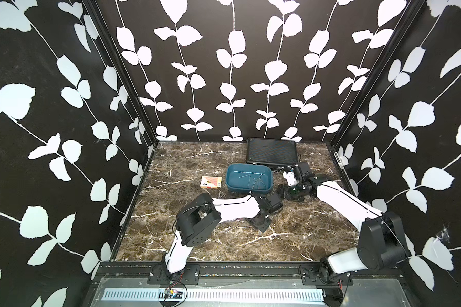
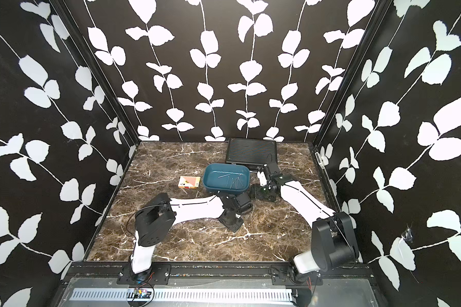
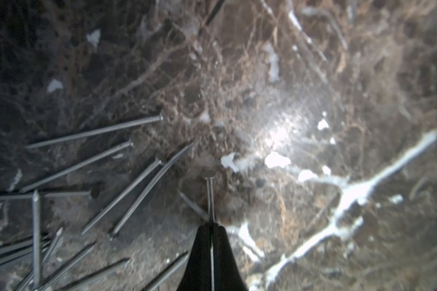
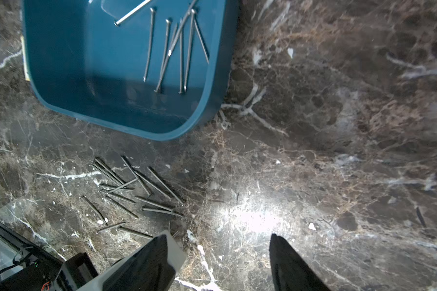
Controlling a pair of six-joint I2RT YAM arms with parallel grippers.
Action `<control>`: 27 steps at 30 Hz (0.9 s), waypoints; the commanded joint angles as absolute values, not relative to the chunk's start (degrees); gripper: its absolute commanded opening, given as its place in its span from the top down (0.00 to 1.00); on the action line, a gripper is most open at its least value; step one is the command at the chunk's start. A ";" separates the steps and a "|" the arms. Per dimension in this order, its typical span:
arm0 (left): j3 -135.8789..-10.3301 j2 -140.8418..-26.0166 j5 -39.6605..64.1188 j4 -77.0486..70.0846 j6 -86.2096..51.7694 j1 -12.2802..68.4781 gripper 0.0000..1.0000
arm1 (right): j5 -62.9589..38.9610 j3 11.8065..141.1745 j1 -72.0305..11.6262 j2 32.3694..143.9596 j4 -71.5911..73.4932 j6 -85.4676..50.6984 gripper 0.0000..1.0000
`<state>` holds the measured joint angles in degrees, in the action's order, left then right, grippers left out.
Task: Put the nails on the desktop into the storage box
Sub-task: Pick up the nail from the center of the board, then place the nail in the storage box.
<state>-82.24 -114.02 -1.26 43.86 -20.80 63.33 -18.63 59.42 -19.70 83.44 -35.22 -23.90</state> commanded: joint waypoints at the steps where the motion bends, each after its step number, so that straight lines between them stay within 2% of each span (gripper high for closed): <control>1: -85.22 -105.09 0.69 46.58 -19.66 59.31 1.00 | -17.52 61.74 -19.40 82.19 -33.48 -24.47 0.33; 8: -92.55 -100.56 2.74 47.02 -20.81 50.67 1.00 | -17.11 61.85 -19.33 81.79 -30.62 -26.25 0.34; 13: -104.47 -108.46 4.56 47.91 -21.49 44.31 1.00 | -16.43 61.36 -19.42 80.97 -29.40 -25.64 0.34; 18: -116.03 -118.21 5.23 49.00 -20.59 41.84 1.00 | -15.03 62.91 -19.68 80.34 -30.31 -23.98 0.34; 22: -119.12 -122.67 5.78 48.50 -20.14 40.99 1.00 | -14.70 64.02 -20.04 80.16 -30.99 -23.25 0.34; 27: -117.20 -125.23 6.47 45.30 -21.19 40.52 1.00 | -14.27 65.81 -20.46 80.34 -33.01 -21.01 0.34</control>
<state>-117.23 -126.69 5.41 46.37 -21.02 40.88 -15.40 62.89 -19.99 81.56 -31.66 -23.18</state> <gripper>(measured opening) 0.048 0.662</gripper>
